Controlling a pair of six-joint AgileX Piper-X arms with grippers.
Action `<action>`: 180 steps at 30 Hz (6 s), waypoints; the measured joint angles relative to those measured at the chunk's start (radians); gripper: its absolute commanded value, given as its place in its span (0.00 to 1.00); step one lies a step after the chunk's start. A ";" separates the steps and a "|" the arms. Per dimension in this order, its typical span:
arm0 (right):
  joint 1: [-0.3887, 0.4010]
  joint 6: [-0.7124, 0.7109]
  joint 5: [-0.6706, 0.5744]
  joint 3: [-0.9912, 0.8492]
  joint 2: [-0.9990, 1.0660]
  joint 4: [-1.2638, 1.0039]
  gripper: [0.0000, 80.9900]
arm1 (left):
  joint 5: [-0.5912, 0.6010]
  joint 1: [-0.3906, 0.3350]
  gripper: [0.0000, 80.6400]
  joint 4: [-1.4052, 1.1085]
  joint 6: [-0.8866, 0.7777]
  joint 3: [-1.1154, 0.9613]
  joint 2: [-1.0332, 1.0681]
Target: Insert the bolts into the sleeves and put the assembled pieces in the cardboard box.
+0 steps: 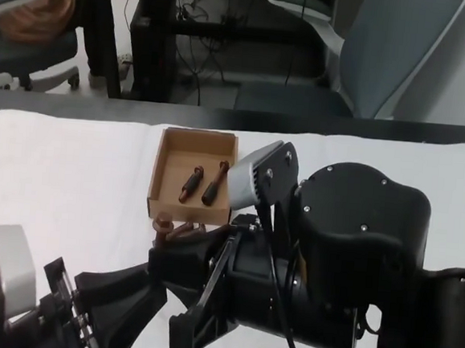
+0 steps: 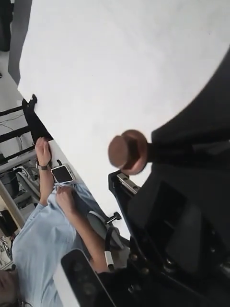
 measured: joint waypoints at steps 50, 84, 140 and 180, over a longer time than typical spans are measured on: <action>0.005 -0.606 -0.105 -0.112 0.102 0.463 0.71 | -0.029 0.253 0.02 0.186 0.071 -0.815 0.910; 0.095 -1.062 0.050 -0.584 0.639 0.651 0.45 | 0.417 0.520 0.87 0.324 -0.187 -1.158 1.060; -0.212 -0.695 0.368 -0.675 -0.014 1.120 0.01 | -0.236 0.122 0.69 1.466 0.799 -1.301 1.186; -0.212 -0.681 0.365 -0.497 -0.176 0.995 0.01 | -0.265 0.107 0.47 1.461 0.808 -1.365 1.267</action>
